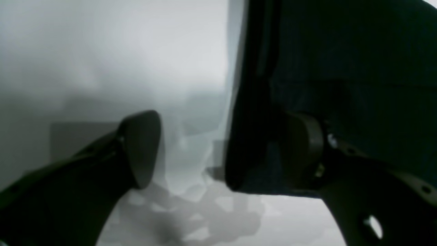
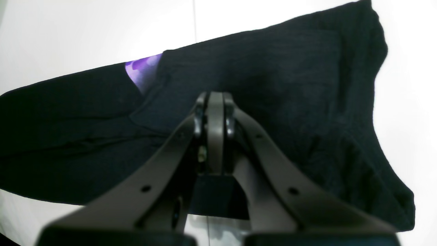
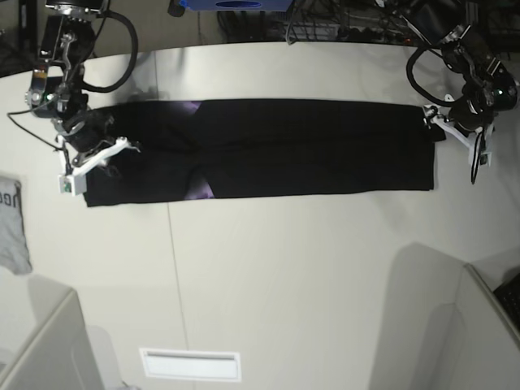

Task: Fold the T-shirt properly
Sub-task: 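Release the hem and grasp the folded edge with both grippers, then move the left gripper inward along the strip and grasp its middle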

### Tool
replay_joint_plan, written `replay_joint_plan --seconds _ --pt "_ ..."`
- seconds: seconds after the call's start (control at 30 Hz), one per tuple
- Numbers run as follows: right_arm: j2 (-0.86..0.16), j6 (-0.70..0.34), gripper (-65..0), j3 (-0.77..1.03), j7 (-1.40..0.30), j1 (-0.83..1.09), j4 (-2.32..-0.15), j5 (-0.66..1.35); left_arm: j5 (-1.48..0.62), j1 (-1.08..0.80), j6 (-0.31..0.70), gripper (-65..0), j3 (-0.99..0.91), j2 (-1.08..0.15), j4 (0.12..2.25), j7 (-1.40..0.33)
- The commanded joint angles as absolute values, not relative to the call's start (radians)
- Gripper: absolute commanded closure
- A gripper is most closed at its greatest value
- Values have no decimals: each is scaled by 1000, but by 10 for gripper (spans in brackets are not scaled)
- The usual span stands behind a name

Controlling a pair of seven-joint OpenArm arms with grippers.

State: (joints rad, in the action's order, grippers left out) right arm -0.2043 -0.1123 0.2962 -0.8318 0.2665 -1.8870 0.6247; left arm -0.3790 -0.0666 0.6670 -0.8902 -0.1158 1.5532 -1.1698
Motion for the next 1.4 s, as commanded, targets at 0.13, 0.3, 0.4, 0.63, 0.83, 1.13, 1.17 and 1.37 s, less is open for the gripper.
replay_joint_plan --seconds 0.13,0.3,0.4,0.63,0.83,1.13,1.17,1.37 --pt "-213 -116 0 300 -811 262 -1906 638 -400 -59 673 -510 -894 -130 1587 -1161" --pt "-213 -116 0 300 -811 262 -1906 638 -400 -68 673 -513 -894 -128 1669 -1162" --pt "-200 -116 0 298 -811 260 -1906 638 -392 -42 673 -512 -892 -128 1655 -1162" --pt "-186 -117 0 298 -812 260 -1908 638 -390 -21 671 -512 -892 -130 1537 -1159" --pt "-186 -117 0 298 -812 259 -1908 638 -397 -1 621 -510 -892 -130 1468 -1158" --pt "-186 -119 0 298 -812 260 -1908 638 -397 -8 616 -89 -766 -128 1471 -1156" --pt "-186 -119 0 298 -812 260 -1908 638 -397 -8 616 0 -766 -128 1477 -1156" --pt "-189 -120 0 298 -812 262 -1908 638 -390 -10 553 0 -768 -136 1569 -1156"
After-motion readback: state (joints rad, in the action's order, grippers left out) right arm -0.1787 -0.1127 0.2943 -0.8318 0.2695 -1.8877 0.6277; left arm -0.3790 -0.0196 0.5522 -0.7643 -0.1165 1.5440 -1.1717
